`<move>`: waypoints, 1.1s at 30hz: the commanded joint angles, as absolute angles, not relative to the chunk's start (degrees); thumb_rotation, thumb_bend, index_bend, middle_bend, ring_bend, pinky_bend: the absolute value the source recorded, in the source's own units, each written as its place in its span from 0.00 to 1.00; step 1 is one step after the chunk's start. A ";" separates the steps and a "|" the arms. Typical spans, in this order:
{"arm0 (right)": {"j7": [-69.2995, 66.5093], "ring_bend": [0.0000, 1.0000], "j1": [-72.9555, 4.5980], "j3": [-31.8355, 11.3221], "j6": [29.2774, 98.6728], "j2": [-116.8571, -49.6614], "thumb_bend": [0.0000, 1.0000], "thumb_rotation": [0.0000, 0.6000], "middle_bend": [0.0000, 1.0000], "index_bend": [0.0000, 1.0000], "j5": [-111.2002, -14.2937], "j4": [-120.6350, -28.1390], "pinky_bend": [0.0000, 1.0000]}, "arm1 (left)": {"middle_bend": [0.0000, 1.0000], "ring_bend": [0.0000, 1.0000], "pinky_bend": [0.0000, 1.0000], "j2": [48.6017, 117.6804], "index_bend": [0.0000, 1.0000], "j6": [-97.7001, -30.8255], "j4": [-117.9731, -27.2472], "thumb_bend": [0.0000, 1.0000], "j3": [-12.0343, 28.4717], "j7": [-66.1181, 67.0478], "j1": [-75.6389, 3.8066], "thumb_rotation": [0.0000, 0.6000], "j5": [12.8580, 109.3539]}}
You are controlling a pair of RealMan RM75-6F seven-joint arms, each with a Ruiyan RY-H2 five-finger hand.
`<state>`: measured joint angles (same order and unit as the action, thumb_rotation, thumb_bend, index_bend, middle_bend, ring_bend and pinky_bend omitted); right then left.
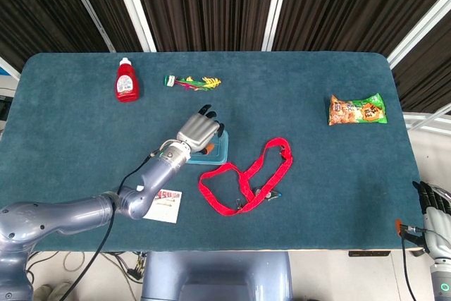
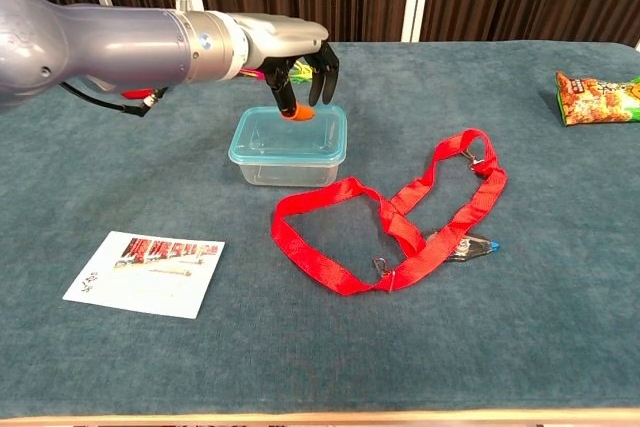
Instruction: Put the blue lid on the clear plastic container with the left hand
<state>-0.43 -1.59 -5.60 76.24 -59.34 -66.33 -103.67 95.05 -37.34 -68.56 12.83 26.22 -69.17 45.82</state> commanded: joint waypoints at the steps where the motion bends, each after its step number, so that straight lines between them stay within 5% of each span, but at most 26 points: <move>1: -0.43 0.02 -1.58 -5.59 76.20 -59.33 0.39 1.00 0.04 0.06 -66.27 -103.70 0.00 | 0.43 0.15 0.05 96.50 0.45 -36.96 -66.66 0.38 13.03 25.65 -69.95 1.00 45.47; 10: -0.47 0.02 -1.55 -5.65 76.09 -59.18 0.39 1.00 0.04 0.06 -65.90 -103.90 0.00 | 0.45 0.15 0.05 99.10 0.48 -35.45 -62.77 0.46 12.50 24.93 -71.27 1.00 45.78; 33: -0.26 0.02 -1.56 -5.61 75.87 -59.08 0.39 1.00 0.04 0.06 -65.52 -104.08 0.00 | 0.46 0.15 0.05 101.21 0.48 -32.52 -58.57 0.46 13.98 19.67 -71.96 1.00 44.88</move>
<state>-0.26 -1.56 -5.61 75.87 -59.07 -65.52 -104.08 101.15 -32.61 -58.66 13.87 19.83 -71.90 45.01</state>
